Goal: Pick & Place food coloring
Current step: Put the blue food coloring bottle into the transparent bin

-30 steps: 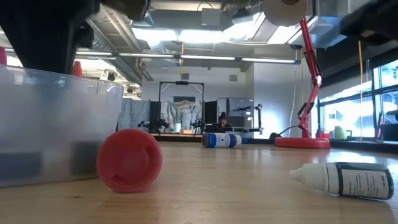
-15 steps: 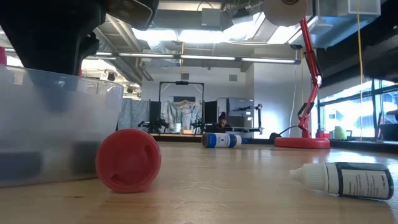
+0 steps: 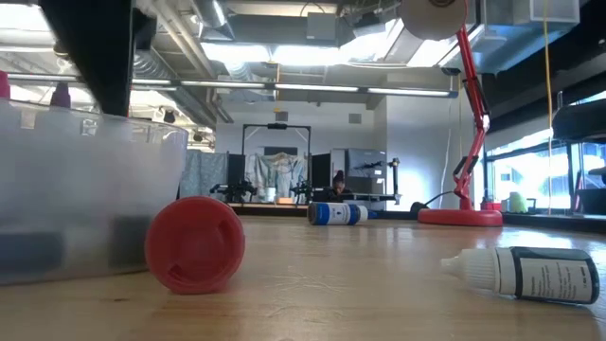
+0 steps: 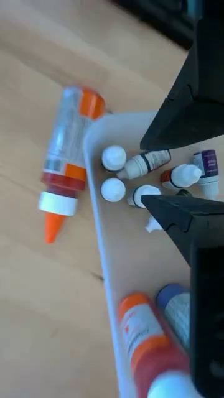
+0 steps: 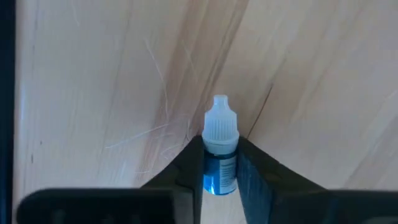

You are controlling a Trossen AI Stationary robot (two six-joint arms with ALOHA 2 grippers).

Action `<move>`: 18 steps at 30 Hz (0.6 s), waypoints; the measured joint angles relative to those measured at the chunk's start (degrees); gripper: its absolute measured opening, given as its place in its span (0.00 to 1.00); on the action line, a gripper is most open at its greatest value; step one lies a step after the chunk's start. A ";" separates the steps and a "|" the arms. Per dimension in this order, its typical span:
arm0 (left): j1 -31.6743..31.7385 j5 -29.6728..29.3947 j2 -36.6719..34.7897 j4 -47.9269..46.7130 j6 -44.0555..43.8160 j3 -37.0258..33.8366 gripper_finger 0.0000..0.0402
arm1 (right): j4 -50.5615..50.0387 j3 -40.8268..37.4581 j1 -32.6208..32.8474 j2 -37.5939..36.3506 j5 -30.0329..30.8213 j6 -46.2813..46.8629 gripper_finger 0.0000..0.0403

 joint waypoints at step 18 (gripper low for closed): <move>-3.03 -17.65 -4.83 22.90 42.16 0.02 0.29 | -3.62 14.35 -5.99 -6.78 2.40 1.54 0.19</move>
